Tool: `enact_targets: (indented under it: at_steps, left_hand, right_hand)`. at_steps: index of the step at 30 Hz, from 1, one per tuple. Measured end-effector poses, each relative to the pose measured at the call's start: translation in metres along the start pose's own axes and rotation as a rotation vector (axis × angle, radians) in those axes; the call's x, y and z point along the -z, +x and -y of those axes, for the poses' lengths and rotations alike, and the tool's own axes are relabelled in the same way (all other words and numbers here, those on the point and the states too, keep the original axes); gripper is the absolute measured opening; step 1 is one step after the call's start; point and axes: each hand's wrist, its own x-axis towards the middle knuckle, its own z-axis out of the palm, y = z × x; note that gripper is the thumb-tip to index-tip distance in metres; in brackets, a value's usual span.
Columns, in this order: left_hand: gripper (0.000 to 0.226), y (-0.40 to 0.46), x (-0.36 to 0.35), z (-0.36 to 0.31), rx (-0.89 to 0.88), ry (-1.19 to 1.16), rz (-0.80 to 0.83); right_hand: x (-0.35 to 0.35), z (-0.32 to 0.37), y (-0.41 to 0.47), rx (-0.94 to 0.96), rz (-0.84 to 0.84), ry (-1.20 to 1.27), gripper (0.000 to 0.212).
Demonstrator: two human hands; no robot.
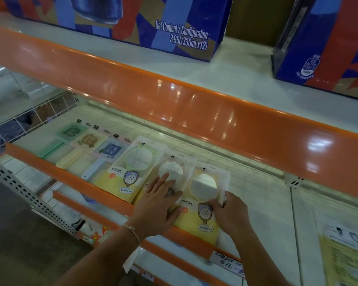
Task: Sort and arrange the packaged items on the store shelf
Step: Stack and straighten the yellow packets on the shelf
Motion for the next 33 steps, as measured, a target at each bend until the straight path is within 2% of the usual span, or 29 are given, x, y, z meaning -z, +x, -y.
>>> enact_targets:
  at_steps: [7,14,33]
  left_hand:
    - [0.051,-0.0001,0.0002,0.0010,-0.010,-0.003,0.017]
    - [0.046,-0.0002,0.0015,0.0011,-0.022,-0.005,0.027]
    - [0.047,-0.0015,0.0046,0.0010,-0.038,-0.073,0.001]
  right_hand:
    - [0.0007,0.0012,-0.0036,-0.022,-0.027,-0.056,0.026]
    - [0.0018,0.0027,-0.0065,-0.033,-0.029,-0.083,0.027]
    - [0.0021,-0.0006,-0.0053,-0.027,-0.018,-0.037,0.026]
